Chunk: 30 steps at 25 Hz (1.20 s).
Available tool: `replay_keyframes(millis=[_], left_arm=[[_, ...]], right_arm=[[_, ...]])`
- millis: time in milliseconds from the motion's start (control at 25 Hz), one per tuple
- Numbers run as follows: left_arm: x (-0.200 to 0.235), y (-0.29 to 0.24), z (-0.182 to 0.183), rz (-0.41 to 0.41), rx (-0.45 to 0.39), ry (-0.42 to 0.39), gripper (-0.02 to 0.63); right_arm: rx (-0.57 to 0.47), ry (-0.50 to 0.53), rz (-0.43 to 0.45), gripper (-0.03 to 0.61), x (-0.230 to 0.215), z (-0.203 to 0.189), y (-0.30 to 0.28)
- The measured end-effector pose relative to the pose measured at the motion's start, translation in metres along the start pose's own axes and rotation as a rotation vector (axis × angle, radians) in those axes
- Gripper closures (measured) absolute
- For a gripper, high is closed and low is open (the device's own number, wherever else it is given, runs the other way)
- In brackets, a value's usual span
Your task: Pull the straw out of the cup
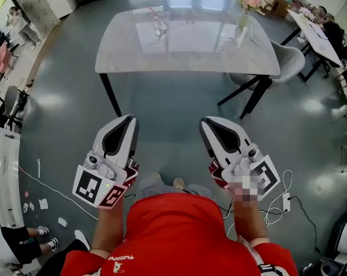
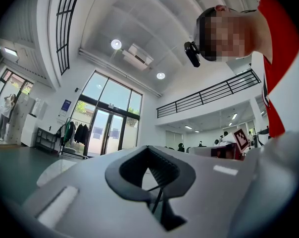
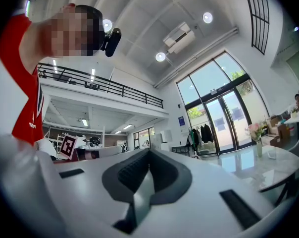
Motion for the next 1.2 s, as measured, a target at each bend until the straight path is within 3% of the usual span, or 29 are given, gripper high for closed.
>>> replay_keyframes(millis=[600, 1200], left_arm=[[0.031, -0.042, -0.02, 0.001, -0.002, -0.006, 0.609], [0.153, -0.135, -0.047, -0.065, -0.009, -0.001, 0.609]], right_arm=[[0.023, -0.005, -0.002, 0.578, -0.043, -0.01, -0.032], [0.05, 0.008, -0.066, 0.577, -0.117, -0.005, -0.157]])
Point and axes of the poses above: the fingertips, and each gripper's own axes: y backward along the fingers, x to its left, z out of its top, the point moved 3 cm from there along y, backward along the fingers, and after that the axes turned 9 degrees about -y, right-handed, at the moved point
